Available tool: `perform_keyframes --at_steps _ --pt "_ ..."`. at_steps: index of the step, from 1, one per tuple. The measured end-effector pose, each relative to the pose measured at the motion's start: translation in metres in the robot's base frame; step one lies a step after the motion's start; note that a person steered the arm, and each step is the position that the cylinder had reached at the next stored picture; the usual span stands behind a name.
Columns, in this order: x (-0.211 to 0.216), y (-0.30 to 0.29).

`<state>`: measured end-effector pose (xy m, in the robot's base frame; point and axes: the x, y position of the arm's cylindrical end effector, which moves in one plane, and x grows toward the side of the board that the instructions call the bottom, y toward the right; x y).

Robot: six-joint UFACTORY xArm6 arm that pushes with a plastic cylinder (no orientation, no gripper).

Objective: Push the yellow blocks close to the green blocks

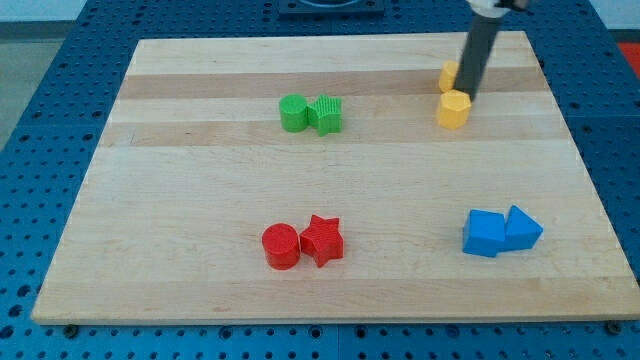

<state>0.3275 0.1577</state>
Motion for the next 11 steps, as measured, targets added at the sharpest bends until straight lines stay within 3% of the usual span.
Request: perform_keyframes --at_steps 3,5,6,7,8,11 --pt "0.025 0.048" --pt "0.036 -0.057" --pt "0.036 -0.075" --pt "0.025 -0.030" --pt "0.003 -0.028" --pt "0.002 -0.115"
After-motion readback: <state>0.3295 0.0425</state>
